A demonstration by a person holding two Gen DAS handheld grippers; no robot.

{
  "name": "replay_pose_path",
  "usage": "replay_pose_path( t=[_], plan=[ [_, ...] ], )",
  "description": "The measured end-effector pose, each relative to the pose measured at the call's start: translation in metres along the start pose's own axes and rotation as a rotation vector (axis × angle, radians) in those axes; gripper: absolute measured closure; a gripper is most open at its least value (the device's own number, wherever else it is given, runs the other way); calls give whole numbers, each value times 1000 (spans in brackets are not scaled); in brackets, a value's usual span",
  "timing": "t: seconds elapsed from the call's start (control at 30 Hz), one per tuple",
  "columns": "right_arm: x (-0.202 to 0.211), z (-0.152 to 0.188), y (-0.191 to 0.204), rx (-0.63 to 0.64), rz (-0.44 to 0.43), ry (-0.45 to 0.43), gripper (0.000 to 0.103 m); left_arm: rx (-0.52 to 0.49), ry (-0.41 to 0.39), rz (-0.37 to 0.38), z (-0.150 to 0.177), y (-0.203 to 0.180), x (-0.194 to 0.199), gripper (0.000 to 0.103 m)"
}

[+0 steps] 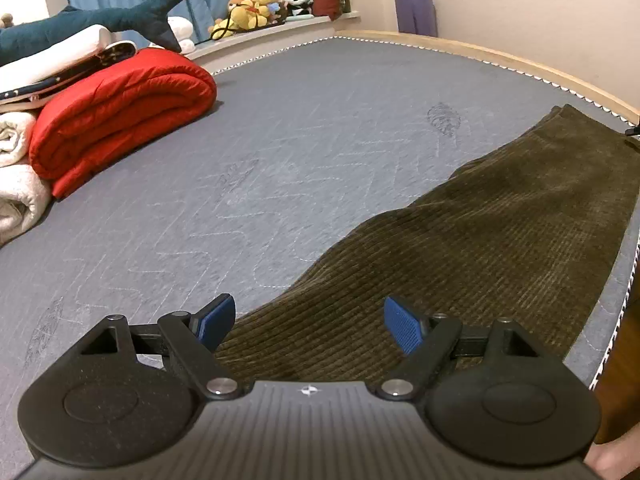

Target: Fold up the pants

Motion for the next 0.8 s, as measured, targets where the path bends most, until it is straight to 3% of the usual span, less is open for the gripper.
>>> replay_pose_path(
  t=[0.17,0.37,0.5,0.63,0.8],
  plan=[
    [-7,7,5,58,21,-19,62,-10,5,3,-1,-4,-4,17],
    [-8,10,13,121,40,-46,80,-23,-8,8,-3,-7,-2,17],
    [7,7,36,125,11,-106,83,-10,-14,0,-4,-2,0,17],
    [35,14,98,290,-81,-193,85,-9,-19,-7,-4,1,3,17],
    [97,59,205,554,-310,-267,86,8,-30,-23,-4,8,8,17]
  ],
)
Point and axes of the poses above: each gripper's, at about its wrist camera, not at the fingertips, and x roughly against the way its jaws point, y to its left, z to its underside, the point moved 4 cm from there along -x, roughly the way its jaws point, and after that the axes turned 13 degrees about -y, right-handed, at the moved point
